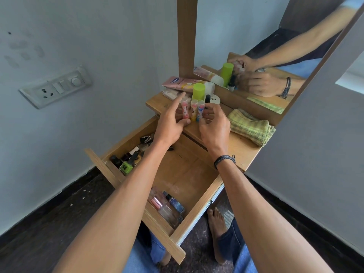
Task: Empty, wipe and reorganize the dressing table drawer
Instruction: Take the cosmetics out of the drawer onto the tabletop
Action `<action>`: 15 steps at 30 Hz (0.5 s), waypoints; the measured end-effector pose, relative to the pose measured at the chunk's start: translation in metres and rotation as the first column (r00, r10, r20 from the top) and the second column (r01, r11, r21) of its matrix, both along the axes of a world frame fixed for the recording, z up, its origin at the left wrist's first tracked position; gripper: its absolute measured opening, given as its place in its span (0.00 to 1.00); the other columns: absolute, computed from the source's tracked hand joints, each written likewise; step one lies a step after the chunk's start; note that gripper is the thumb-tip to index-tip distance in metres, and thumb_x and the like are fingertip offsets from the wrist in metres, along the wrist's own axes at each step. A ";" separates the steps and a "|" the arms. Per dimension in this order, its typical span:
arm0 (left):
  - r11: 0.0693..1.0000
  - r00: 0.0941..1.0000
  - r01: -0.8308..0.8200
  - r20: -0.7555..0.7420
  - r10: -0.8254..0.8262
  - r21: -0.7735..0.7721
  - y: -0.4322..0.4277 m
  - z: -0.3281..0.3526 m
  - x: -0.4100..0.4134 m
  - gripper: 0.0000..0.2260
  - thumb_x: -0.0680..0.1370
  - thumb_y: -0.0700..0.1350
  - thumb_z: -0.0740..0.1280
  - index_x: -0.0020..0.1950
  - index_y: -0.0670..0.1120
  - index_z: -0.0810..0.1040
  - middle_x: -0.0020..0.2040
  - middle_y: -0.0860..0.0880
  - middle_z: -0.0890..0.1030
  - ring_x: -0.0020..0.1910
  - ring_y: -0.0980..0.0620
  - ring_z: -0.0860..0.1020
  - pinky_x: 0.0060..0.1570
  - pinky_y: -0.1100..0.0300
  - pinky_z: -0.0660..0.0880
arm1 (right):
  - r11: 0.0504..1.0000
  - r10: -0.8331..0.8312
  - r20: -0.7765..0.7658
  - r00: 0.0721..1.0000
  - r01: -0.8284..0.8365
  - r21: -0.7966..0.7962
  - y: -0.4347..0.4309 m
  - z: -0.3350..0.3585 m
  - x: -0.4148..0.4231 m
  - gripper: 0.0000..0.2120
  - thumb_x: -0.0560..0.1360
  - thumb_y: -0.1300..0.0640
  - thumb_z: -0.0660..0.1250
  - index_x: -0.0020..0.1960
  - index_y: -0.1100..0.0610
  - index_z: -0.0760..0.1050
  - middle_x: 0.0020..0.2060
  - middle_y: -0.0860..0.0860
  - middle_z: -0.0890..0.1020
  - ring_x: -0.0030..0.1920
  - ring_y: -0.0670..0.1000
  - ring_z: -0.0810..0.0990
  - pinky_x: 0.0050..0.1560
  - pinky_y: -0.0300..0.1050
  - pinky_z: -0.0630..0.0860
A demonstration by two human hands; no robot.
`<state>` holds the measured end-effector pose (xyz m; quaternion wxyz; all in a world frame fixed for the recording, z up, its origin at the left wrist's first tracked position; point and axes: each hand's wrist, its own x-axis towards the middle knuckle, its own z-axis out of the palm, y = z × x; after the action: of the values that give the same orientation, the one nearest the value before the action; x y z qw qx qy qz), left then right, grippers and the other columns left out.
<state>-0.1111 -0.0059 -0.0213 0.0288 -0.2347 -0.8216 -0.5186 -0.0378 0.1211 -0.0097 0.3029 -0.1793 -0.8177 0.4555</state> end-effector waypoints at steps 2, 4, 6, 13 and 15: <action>1.000 1.000 0.010 -0.020 -0.010 -0.012 -0.001 0.002 0.000 0.36 0.75 0.36 0.74 0.78 0.55 0.65 0.74 0.52 0.72 0.70 0.50 0.74 0.66 0.48 0.75 | 1.000 -0.009 -0.004 1.000 0.009 0.003 -0.001 0.000 0.000 0.16 0.75 0.65 0.70 0.60 0.52 0.78 0.52 0.46 0.84 0.50 0.43 0.82 0.53 0.45 0.82; 1.000 0.999 0.022 -0.028 -0.022 -0.012 0.000 0.006 0.001 0.35 0.75 0.34 0.74 0.78 0.54 0.67 0.74 0.52 0.73 0.71 0.52 0.73 0.66 0.51 0.75 | 1.000 -0.021 -0.006 1.000 0.021 0.007 -0.001 0.000 0.000 0.16 0.75 0.65 0.70 0.61 0.52 0.78 0.51 0.47 0.84 0.49 0.43 0.82 0.53 0.45 0.82; 1.000 0.999 0.012 -0.030 -0.012 -0.009 0.002 0.008 0.001 0.34 0.75 0.33 0.73 0.77 0.55 0.69 0.73 0.53 0.74 0.70 0.53 0.74 0.65 0.53 0.76 | 1.000 -0.031 -0.004 1.000 0.031 0.005 -0.001 0.000 0.000 0.16 0.75 0.66 0.69 0.61 0.53 0.78 0.51 0.47 0.84 0.48 0.44 0.82 0.53 0.45 0.82; 0.991 0.991 -0.131 -0.018 0.130 -0.030 0.012 0.002 -0.001 0.28 0.75 0.33 0.73 0.74 0.50 0.74 0.68 0.50 0.77 0.66 0.52 0.76 0.65 0.53 0.76 | 0.998 -0.058 0.050 0.997 0.056 0.035 -0.001 0.001 0.000 0.18 0.76 0.66 0.68 0.62 0.53 0.76 0.51 0.49 0.82 0.50 0.47 0.81 0.52 0.45 0.80; 0.987 0.987 -0.158 -0.006 0.158 -0.024 0.014 0.003 0.000 0.26 0.75 0.34 0.73 0.72 0.49 0.76 0.64 0.50 0.79 0.62 0.52 0.79 0.62 0.54 0.78 | 0.997 -0.065 0.063 0.996 0.063 0.033 -0.001 0.001 0.000 0.17 0.76 0.66 0.67 0.62 0.53 0.75 0.51 0.49 0.82 0.50 0.48 0.81 0.52 0.46 0.79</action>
<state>-0.1115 0.0078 -0.0182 0.0686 -0.1702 -0.8438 -0.5043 -0.0380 0.1203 -0.0090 0.2937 -0.2150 -0.8278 0.4268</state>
